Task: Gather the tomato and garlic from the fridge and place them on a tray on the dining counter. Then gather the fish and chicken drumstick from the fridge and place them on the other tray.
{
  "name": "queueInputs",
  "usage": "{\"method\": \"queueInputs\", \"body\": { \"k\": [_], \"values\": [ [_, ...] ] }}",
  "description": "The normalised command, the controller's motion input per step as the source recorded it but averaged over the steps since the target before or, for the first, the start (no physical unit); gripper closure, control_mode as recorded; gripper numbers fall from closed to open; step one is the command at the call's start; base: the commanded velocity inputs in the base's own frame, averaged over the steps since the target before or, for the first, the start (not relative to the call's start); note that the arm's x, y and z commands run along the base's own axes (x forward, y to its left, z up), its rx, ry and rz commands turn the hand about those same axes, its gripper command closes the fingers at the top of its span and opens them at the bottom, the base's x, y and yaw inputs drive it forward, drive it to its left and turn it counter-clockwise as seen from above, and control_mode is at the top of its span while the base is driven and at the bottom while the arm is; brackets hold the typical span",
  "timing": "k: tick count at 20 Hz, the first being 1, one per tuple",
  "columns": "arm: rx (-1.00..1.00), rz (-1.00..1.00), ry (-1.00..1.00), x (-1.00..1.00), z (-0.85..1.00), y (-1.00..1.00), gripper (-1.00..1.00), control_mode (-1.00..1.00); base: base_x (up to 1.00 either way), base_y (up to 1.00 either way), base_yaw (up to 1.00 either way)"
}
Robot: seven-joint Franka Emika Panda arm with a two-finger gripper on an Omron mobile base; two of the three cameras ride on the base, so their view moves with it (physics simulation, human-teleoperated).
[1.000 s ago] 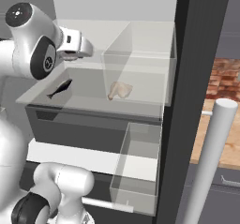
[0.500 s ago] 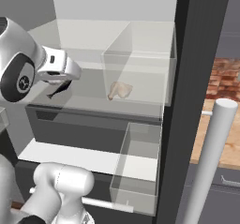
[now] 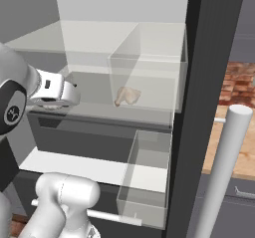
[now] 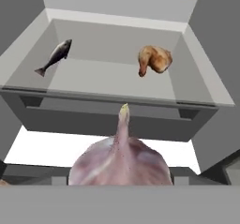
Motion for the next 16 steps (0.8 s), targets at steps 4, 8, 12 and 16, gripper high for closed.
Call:
{"method": "queueInputs", "body": {
  "k": [4, 8, 12, 16],
  "values": [
    [0.00, 0.00, 0.00, 0.00, 0.00, 0.00, 1.00, 1.00, -0.81, 0.00, 0.00],
    [0.00, 0.00, 0.00, 0.00, 0.00, 0.00, 1.00, 1.00, -1.00, 0.00, 0.00],
    [0.00, 0.00, 0.00, 0.00, 0.00, 0.00, 1.00, 1.00, -1.00, 0.00, -0.05],
    [0.00, 0.00, 0.00, 0.00, 0.00, 0.00, 1.00, 1.00, -1.00, -0.01, -0.15]
  ]
}}
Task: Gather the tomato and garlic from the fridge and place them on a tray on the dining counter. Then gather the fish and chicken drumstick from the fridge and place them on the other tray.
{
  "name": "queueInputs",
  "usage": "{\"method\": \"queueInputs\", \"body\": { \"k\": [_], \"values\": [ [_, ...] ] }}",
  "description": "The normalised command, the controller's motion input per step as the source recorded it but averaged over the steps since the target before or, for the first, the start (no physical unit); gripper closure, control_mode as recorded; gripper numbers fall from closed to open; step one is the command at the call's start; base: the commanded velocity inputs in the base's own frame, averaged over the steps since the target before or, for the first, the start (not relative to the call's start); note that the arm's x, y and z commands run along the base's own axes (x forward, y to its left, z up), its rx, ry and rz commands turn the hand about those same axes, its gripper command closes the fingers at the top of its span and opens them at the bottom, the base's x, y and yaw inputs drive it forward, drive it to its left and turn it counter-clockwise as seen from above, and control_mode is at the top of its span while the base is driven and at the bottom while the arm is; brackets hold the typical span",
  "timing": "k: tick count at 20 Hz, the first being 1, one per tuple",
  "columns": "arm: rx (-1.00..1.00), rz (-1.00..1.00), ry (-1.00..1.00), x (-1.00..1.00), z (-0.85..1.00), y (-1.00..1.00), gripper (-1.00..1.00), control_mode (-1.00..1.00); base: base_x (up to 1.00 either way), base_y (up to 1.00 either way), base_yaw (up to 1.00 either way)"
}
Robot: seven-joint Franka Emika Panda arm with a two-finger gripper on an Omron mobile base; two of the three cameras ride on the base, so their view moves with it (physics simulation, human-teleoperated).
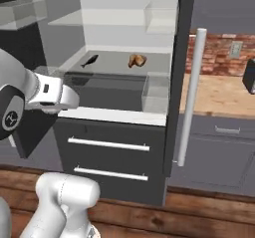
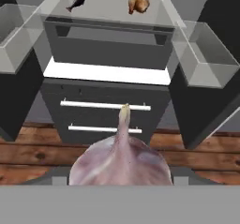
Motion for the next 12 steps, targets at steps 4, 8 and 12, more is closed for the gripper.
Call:
{"method": "queueInputs", "body": {
  "k": [4, 8, 12],
  "values": [
    [0.00, 0.00, 0.00, 0.00, 0.00, 0.00, 1.00, 1.00, -1.00, -0.02, -0.68],
    [0.00, 0.00, 0.00, 0.00, 0.00, 0.00, 1.00, 1.00, -1.00, 0.01, -0.83],
    [0.00, 0.00, 0.00, 0.00, 0.00, 0.00, 1.00, 1.00, -0.93, 0.05, -0.86]
  ]
}}
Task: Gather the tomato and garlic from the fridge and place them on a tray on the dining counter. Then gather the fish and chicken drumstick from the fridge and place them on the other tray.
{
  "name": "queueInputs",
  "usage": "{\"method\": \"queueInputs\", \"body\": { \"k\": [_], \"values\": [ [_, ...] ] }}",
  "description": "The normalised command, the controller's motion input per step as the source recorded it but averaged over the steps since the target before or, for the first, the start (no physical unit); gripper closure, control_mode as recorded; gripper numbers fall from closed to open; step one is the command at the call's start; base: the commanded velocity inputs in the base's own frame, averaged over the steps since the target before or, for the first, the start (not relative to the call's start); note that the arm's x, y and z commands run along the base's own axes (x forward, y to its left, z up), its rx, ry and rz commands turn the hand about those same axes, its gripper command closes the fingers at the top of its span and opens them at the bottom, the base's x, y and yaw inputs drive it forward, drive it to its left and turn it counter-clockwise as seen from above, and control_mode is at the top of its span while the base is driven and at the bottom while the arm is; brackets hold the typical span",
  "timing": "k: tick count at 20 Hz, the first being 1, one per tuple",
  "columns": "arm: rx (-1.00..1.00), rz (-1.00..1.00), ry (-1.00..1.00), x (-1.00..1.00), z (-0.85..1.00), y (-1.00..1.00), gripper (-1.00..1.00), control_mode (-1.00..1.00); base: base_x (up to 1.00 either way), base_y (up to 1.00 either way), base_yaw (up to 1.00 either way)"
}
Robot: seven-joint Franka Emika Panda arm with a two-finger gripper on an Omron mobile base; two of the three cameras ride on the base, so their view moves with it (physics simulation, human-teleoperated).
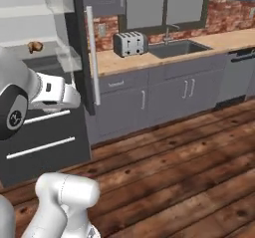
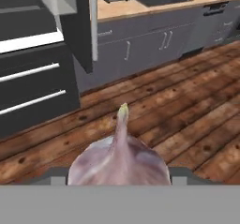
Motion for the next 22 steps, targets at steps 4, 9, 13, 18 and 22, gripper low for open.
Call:
{"method": "queueInputs", "body": {
  "k": [4, 9, 13, 18, 22],
  "values": [
    [0.00, 0.00, 0.00, 0.00, 0.00, 0.00, 1.00, 1.00, -0.91, 0.00, -0.85],
    [0.00, 0.00, 0.00, 0.00, 0.00, 0.00, 1.00, 1.00, -0.77, 0.00, -0.81],
    [0.00, 0.00, 0.00, 0.00, 0.00, 0.00, 1.00, 1.00, -0.59, 0.00, -0.82],
    [0.00, 0.00, 0.00, 0.00, 0.00, 0.00, 1.00, 1.00, -0.19, -0.12, -0.83],
    [0.00, 0.00, 0.00, 0.00, 0.00, 0.00, 1.00, 1.00, 0.00, -0.40, -0.82]
  ]
}}
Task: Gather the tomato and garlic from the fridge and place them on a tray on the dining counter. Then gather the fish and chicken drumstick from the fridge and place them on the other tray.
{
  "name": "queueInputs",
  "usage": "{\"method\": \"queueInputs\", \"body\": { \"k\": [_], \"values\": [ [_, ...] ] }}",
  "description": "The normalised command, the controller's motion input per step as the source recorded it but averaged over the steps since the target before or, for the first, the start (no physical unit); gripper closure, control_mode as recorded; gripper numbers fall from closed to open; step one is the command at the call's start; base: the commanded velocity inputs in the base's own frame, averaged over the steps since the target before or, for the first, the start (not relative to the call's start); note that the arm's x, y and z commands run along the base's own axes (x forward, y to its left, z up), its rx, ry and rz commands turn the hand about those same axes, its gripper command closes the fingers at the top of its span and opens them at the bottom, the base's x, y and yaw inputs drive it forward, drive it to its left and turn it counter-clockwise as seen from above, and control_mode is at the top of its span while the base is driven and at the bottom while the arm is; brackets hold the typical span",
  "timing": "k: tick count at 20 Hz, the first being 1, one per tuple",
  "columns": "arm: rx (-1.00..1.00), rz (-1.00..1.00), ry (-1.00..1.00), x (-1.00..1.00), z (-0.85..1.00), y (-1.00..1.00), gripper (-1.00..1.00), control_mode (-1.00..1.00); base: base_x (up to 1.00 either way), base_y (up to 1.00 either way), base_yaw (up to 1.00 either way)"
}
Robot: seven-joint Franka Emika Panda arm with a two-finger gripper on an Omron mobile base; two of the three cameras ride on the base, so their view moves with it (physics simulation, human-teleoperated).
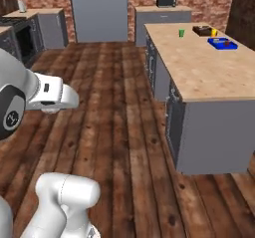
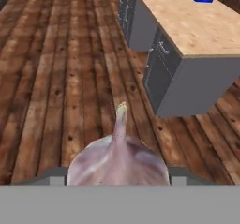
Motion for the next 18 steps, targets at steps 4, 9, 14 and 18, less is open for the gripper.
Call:
{"method": "queueInputs", "body": {
  "k": [4, 9, 14, 18],
  "values": [
    [0.00, 0.00, 0.00, 0.00, 0.00, 0.00, 1.00, 1.00, 0.22, -0.26, -0.77],
    [0.00, 0.00, 0.00, 0.00, 0.00, 0.00, 1.00, 1.00, 0.52, -0.30, -0.66],
    [0.00, 0.00, 0.00, 0.00, 0.00, 0.00, 1.00, 1.00, 0.91, -0.28, -0.45],
    [0.00, 0.00, 0.00, 0.00, 0.00, 0.00, 1.00, 1.00, 1.00, -0.24, -0.32]
  ]
}}
